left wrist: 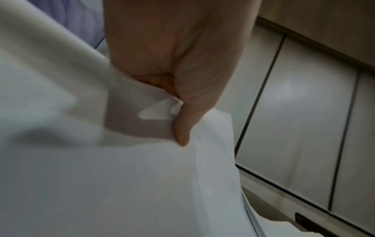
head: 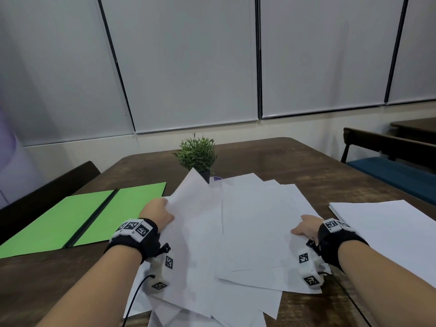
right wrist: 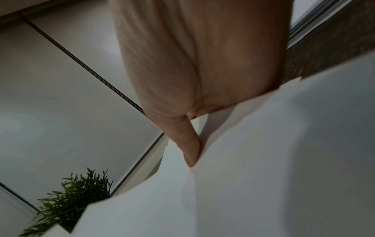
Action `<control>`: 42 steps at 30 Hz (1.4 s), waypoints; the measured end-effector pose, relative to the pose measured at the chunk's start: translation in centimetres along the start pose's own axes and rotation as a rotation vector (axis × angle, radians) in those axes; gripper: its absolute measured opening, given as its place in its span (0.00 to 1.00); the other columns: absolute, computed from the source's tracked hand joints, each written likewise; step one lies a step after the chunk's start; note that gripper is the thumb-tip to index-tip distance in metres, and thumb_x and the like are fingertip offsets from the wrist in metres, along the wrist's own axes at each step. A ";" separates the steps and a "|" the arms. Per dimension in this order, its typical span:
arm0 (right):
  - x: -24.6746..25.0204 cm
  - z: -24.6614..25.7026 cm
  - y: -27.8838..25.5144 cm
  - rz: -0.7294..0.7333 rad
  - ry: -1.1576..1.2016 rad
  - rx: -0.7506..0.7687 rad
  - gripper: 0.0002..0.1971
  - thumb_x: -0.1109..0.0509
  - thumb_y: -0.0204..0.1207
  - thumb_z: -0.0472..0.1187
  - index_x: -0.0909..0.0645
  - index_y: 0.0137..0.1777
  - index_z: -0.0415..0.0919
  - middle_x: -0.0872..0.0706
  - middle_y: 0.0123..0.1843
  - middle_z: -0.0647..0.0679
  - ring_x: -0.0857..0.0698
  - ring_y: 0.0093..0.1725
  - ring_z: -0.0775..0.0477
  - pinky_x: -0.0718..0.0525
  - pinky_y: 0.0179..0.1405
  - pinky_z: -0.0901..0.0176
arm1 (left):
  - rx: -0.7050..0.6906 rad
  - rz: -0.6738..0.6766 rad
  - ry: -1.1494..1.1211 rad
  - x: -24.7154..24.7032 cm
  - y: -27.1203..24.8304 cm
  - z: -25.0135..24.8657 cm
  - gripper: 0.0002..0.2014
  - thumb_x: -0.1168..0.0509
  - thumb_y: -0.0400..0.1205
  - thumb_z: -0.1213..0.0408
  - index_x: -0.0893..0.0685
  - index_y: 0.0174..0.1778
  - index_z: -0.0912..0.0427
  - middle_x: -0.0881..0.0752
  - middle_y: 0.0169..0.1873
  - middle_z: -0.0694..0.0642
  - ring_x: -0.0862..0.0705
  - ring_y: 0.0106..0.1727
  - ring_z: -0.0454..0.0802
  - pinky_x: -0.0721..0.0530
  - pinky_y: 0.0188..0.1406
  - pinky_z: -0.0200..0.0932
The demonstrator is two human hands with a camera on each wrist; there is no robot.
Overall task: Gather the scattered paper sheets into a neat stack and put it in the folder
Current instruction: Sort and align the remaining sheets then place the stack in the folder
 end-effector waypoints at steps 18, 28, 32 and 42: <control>0.2 0.3 -0.7 -0.003 0.326 -0.038 0.36 0.45 0.80 0.63 0.32 0.79 0.36 0.28 0.78 0.40 0.26 0.74 0.38 0.29 0.72 0.51 | 0.010 -0.267 -1.032 3.4 2.2 -8.9 0.13 0.27 0.73 0.73 0.17 0.52 0.64 0.12 0.49 0.63 0.12 0.50 0.60 0.14 0.55 0.59; 0.3 -0.4 -1.8 0.103 0.634 -0.122 0.57 0.43 0.55 0.86 0.31 0.78 0.47 0.28 0.79 0.47 0.23 0.70 0.38 0.22 0.65 0.42 | 0.228 0.335 -0.516 -10.0 -1.0 -8.1 0.25 0.21 0.70 0.62 0.19 0.59 0.69 0.14 0.57 0.59 0.15 0.60 0.58 0.18 0.63 0.50; -0.5 -1.1 0.5 0.105 0.351 0.075 0.40 0.15 0.53 0.56 0.19 0.66 0.41 0.12 0.59 0.47 0.14 0.58 0.42 0.18 0.66 0.45 | 0.209 0.513 -0.295 -9.8 -1.5 -8.7 0.33 0.26 0.75 0.49 0.23 0.68 0.69 0.18 0.65 0.64 0.18 0.64 0.61 0.23 0.67 0.47; 1.8 2.5 -4.4 0.090 0.627 0.393 0.26 0.29 0.66 0.20 0.22 0.64 0.37 0.12 0.58 0.37 0.12 0.57 0.36 0.17 0.63 0.39 | 0.227 0.426 -0.506 -9.6 -0.7 -5.5 0.34 0.27 0.69 0.38 0.21 0.57 0.65 0.16 0.34 0.55 0.21 0.29 0.49 0.25 0.28 0.37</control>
Point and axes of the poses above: each hand's wrist, its own y-axis towards the middle knuckle, its own x-axis out of the back of the hand, z = x × y, the point moved 1 cm from there along y, towards the middle knuckle
